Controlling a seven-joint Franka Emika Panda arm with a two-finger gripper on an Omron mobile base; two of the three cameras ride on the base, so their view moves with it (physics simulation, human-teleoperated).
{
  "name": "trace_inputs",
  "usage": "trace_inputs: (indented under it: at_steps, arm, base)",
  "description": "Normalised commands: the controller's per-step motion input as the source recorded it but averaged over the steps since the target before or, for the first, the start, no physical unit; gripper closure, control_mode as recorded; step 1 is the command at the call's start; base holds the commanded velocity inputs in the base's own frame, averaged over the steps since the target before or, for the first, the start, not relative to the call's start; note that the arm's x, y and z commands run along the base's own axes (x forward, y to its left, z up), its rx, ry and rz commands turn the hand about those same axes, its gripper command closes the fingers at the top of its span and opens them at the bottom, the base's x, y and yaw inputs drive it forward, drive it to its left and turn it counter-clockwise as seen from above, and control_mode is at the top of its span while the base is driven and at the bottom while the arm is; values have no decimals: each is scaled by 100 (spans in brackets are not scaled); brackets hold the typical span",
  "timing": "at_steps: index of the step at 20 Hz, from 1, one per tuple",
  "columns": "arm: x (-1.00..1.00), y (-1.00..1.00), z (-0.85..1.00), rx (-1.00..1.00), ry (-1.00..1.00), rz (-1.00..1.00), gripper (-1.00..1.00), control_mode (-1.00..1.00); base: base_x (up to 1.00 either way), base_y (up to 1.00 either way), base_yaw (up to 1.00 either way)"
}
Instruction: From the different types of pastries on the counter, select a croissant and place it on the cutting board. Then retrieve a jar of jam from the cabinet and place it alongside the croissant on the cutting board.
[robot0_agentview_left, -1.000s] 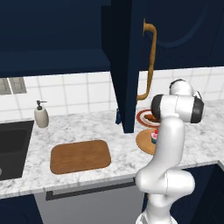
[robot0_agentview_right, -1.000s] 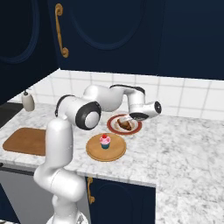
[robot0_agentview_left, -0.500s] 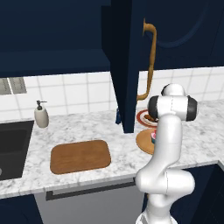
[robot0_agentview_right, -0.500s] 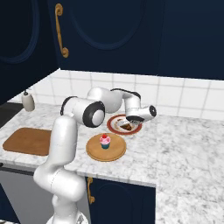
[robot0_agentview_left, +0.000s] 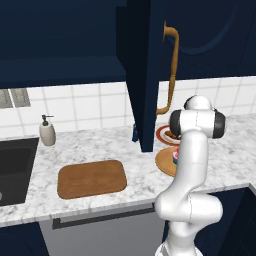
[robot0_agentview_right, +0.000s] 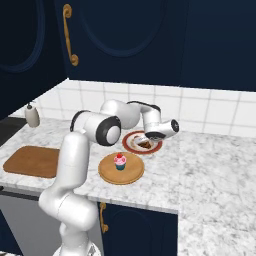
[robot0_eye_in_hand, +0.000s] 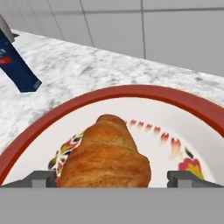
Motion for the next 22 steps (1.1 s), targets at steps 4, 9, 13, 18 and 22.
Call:
trace_inputs:
  at_steps: [4,9,13,18,22]
  arm:
    - [2,0,-1,0,0,0,-100,-100]
    - [-3,4,-16,-1,0,1,-100,-100]
    - [-9,20,-47,-1,1,3,-100,-100]
    - [-7,37,-71,-4,6,3,100,-100]
    - [-3,26,-18,-2,2,1,100,-100]
  base:
    - [0,0,0]
    - [0,0,0]
    - [0,0,0]
    - [0,0,0]
    - [0,0,0]
